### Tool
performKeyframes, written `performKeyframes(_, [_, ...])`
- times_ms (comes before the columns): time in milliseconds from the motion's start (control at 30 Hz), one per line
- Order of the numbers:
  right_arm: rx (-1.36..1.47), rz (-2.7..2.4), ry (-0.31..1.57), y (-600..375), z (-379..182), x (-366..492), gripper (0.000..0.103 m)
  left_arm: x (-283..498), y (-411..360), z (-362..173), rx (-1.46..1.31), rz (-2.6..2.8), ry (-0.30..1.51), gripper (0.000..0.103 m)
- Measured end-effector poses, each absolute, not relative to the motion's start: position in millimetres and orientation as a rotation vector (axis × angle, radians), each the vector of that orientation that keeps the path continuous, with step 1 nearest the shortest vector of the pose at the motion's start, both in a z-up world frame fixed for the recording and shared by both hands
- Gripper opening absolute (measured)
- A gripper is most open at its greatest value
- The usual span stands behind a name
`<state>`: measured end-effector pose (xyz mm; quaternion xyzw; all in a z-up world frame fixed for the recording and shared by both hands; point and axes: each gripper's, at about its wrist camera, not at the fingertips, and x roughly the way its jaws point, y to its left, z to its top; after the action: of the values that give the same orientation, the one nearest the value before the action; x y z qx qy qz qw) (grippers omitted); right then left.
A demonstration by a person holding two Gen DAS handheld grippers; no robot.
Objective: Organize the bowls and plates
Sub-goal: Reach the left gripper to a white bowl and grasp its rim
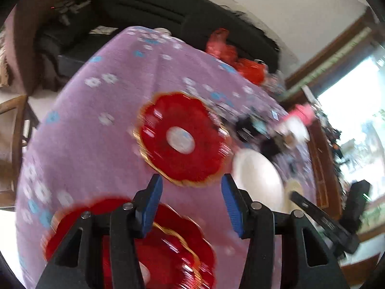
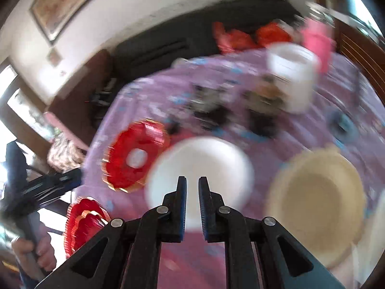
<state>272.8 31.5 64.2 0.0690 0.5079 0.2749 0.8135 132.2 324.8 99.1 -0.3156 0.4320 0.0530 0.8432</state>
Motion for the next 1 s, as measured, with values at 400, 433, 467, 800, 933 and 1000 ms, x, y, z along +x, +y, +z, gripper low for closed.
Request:
performKeyframes(400, [0.365, 0.574, 1.234, 10.1, 26.4, 283.1, 0.025, 87.8, 216.0, 88.3, -0.560, -0.013, 0.964, 0.050])
performKeyframes(433, [0.367, 0.570, 1.245, 12.7, 22.5, 285.8, 0.025, 83.8, 210.1, 86.1, -0.558, -0.023, 0.963, 0.050])
performKeyframes(467, [0.376, 0.564, 1.244, 14.6, 19.9, 287.3, 0.025, 81.6, 205.7, 83.7, -0.550, -0.026, 0.965, 0.050])
performKeyframes(800, [0.346, 0.625, 1.158, -16.6, 39.8, 234.2, 0.007, 62.5, 177.8, 63.4, -0.488, -0.059, 1.006, 0.050])
performKeyframes(933, [0.347, 0.706, 1.151, -50.7, 48.7, 182.0, 0.007, 47.0, 166.5, 64.7, -0.451, -0.087, 0.991, 0.050])
performKeyframes(1000, [0.371, 0.747, 1.146, -68.6, 51.2, 157.1, 0.007, 38.1, 162.0, 62.2, -0.458, -0.114, 0.990, 0.050])
